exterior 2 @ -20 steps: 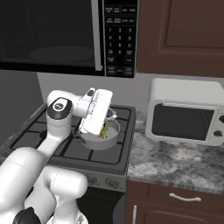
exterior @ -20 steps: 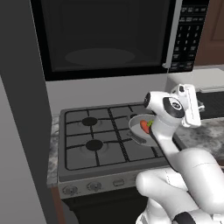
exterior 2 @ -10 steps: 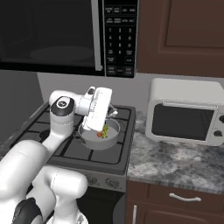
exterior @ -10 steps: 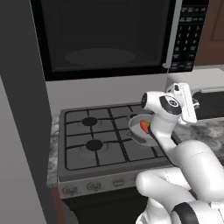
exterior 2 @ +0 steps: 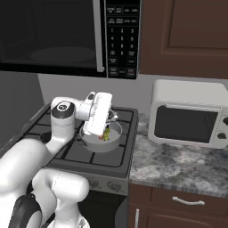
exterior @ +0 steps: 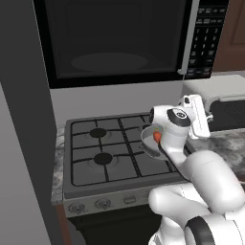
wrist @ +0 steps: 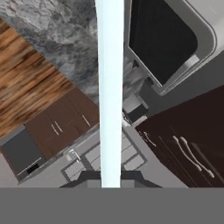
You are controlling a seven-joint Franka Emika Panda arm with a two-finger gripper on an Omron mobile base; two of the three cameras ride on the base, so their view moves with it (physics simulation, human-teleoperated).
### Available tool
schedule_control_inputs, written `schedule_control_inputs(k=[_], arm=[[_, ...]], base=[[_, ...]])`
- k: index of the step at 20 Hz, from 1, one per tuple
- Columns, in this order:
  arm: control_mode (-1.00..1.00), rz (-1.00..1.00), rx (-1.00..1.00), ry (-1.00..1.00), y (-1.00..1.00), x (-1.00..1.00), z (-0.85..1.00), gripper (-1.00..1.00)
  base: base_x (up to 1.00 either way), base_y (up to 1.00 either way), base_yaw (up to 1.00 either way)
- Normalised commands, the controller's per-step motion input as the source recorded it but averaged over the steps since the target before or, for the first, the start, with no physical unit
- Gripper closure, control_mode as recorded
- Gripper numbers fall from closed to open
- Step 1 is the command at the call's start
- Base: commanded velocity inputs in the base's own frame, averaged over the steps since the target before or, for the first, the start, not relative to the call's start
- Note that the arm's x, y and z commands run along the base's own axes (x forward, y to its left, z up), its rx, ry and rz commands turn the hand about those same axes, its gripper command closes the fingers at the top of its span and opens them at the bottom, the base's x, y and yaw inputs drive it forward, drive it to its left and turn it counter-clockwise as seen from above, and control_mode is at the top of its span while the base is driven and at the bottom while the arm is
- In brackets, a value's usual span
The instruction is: Put the broccoli and sweet potato in the pot. Retrieve the spatula and lightly stir the vegetables in the pot.
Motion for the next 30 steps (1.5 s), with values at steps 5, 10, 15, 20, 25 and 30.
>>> schedule_control_inputs(k=[5,10,15,20,25,30], arm=[[-1.00,0.00,-0.09,0.03,0.00,0.00,-0.33,1.00],[-1.00,0.00,-0.03,0.01,0.00,0.22,0.11,1.00],[-1.00,0.00,-0.01,0.15,-0.14,0.18,0.14,1.00],[-1.00,-0.03,-0.02,0.02,0.03,0.41,-0.07,1.00],[-1.00,-0.08,-0.03,0.00,0.08,0.38,-0.02,1.00],[-1.00,-0.06,-0.01,0.00,0.00,0.00,0.00,1.00]], base=[[0.00,0.00,0.00],[0.00,0.00,0.00],[0.00,0.00,0.00],[0.00,0.00,0.00],[0.00,0.00,0.00],[0.00,0.00,0.00]])
